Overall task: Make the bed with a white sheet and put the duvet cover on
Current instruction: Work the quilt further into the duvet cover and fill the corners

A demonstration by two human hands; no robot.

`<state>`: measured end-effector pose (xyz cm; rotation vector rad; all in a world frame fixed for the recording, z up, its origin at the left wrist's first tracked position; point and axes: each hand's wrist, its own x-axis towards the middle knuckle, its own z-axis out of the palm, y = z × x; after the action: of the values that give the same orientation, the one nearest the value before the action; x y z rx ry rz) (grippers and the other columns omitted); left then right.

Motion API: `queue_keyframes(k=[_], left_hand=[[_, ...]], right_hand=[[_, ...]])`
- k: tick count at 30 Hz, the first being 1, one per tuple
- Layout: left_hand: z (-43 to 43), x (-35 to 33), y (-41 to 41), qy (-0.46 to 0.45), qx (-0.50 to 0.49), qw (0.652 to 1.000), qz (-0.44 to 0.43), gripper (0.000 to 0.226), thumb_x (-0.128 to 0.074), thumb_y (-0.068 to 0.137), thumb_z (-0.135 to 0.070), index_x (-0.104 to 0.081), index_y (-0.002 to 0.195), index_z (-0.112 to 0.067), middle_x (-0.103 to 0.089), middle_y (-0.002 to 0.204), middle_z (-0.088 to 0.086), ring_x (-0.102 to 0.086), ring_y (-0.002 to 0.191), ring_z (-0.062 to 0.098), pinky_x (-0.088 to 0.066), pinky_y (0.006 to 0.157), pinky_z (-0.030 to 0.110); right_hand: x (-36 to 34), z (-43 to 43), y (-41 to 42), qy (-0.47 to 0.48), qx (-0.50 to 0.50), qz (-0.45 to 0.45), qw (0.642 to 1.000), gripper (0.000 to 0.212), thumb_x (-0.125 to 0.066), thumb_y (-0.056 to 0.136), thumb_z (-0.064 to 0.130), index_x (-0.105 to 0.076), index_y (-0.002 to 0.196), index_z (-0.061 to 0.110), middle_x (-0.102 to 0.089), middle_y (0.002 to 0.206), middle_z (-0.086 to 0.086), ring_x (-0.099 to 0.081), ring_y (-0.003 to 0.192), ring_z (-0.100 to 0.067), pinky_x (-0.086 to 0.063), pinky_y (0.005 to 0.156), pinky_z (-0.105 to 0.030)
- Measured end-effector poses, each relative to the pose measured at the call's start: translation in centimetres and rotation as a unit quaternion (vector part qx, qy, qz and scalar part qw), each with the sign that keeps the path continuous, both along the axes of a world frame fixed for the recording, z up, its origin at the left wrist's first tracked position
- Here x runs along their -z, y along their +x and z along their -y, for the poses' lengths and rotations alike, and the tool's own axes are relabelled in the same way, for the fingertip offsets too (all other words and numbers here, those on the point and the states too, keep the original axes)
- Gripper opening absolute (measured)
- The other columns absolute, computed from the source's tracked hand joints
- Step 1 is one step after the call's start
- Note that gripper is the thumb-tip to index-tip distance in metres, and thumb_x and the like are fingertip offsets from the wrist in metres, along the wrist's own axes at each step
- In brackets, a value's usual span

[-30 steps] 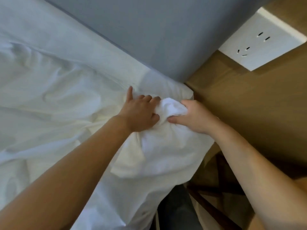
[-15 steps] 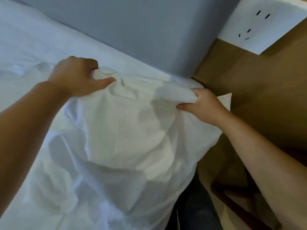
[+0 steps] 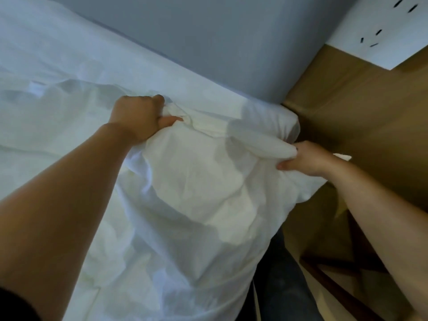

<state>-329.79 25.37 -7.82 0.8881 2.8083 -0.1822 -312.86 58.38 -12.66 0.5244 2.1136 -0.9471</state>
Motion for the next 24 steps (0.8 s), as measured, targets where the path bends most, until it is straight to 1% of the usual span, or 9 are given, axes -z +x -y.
queue_keyframes(k=[4, 7, 9, 11, 14, 17, 20, 22, 24], left_hand=[[-0.2, -0.1, 0.6, 0.004, -0.020, 1.000, -0.017, 0.067, -0.030, 0.086, -0.066, -0.055, 0.115, -0.011, -0.067, 0.094, 0.017, -0.061, 0.085, 0.037, -0.029, 0.065, 0.033], [-0.8, 0.0, 0.8, -0.010, -0.009, 0.999, -0.030, 0.071, -0.022, 0.083, -0.068, -0.057, 0.101, -0.009, -0.066, 0.088, 0.017, -0.061, 0.079, 0.036, -0.032, 0.063, 0.033], [-1.9, 0.5, 1.1, -0.020, -0.003, 0.999, -0.031, 0.061, -0.030, 0.091, -0.060, -0.057, 0.099, -0.007, -0.066, 0.091, 0.018, -0.061, 0.085, 0.036, -0.036, 0.069, 0.037], [-3.1, 0.8, 1.5, -0.019, -0.028, 0.999, -0.021, 0.049, -0.038, 0.096, -0.048, -0.059, 0.106, -0.005, -0.063, 0.101, 0.019, -0.058, 0.097, 0.037, -0.037, 0.080, 0.040], [-3.1, 0.0, 2.9, 0.071, -0.064, 0.995, -0.013, 0.034, -0.048, 0.097, -0.026, -0.057, 0.122, -0.006, -0.058, 0.115, 0.020, -0.049, 0.110, 0.040, -0.031, 0.096, 0.045], [-1.9, -1.7, 6.3, 0.191, -0.165, 0.966, -0.060, 0.040, -0.055, 0.091, -0.019, -0.054, 0.128, -0.003, -0.053, 0.123, 0.023, -0.045, 0.116, 0.043, -0.028, 0.103, 0.045], [-1.9, -3.1, 10.9, 0.275, -0.335, 0.901, -0.023, 0.062, -0.059, 0.085, -0.040, -0.046, 0.131, -0.001, -0.045, 0.130, 0.023, -0.040, 0.121, 0.038, -0.029, 0.105, 0.042], [-2.8, -3.4, 13.5, 0.283, -0.391, 0.876, 0.017, 0.072, -0.057, 0.080, -0.054, -0.045, 0.131, -0.004, -0.045, 0.130, 0.018, -0.041, 0.120, 0.034, -0.033, 0.102, 0.043], [-3.2, -3.0, 14.9, 0.254, -0.407, 0.877, 0.030, 0.060, -0.061, 0.084, -0.050, -0.052, 0.124, -0.007, -0.050, 0.124, 0.015, -0.046, 0.115, 0.033, -0.038, 0.094, 0.042]], right_hand=[[0.6, -0.9, 1.6, -0.056, 0.088, -0.081, 0.991, 0.009, -0.058, 0.090, 0.037, -0.061, 0.088, 0.028, -0.061, 0.086, 0.010, -0.056, 0.083, -0.009, -0.040, 0.068, -0.025], [1.0, -1.8, 2.6, -0.021, 0.100, -0.093, 0.990, 0.020, -0.052, 0.089, 0.049, -0.060, 0.080, 0.032, -0.063, 0.081, 0.007, -0.058, 0.079, -0.010, -0.040, 0.063, -0.025], [1.5, -1.7, 3.1, 0.040, 0.059, -0.051, 0.996, 0.040, -0.046, 0.086, 0.061, -0.060, 0.087, 0.024, -0.064, 0.086, 0.001, -0.058, 0.078, -0.016, -0.041, 0.066, -0.032], [2.1, -0.9, 3.1, 0.138, -0.002, -0.014, 0.990, 0.055, -0.041, 0.086, 0.065, -0.054, 0.110, 0.018, -0.061, 0.104, -0.007, -0.057, 0.088, -0.024, -0.041, 0.074, -0.036], [1.1, 1.2, 2.5, 0.239, -0.046, -0.123, 0.962, 0.060, -0.054, 0.089, 0.047, -0.035, 0.134, 0.012, -0.046, 0.129, -0.016, -0.044, 0.117, -0.034, -0.036, 0.094, -0.043], [-1.7, 5.0, 2.5, 0.115, 0.003, -0.278, 0.954, 0.061, -0.057, 0.085, 0.027, -0.033, 0.140, 0.013, -0.040, 0.136, -0.015, -0.035, 0.124, -0.030, -0.029, 0.101, -0.038], [-3.6, 9.8, 2.9, 0.022, -0.056, -0.296, 0.953, 0.064, -0.056, 0.084, 0.040, -0.041, 0.139, 0.012, -0.042, 0.138, -0.013, -0.033, 0.127, -0.024, -0.024, 0.106, -0.038], [-3.8, 12.0, 2.6, 0.053, -0.110, -0.342, 0.932, 0.051, -0.059, 0.085, 0.037, -0.056, 0.127, 0.009, -0.054, 0.127, -0.016, -0.048, 0.117, -0.032, -0.036, 0.098, -0.045], [-4.2, 13.7, 1.8, 0.069, -0.084, -0.406, 0.907, 0.026, -0.058, 0.087, 0.021, -0.070, 0.101, 0.004, -0.066, 0.104, -0.016, -0.061, 0.093, -0.037, -0.046, 0.080, -0.044]])
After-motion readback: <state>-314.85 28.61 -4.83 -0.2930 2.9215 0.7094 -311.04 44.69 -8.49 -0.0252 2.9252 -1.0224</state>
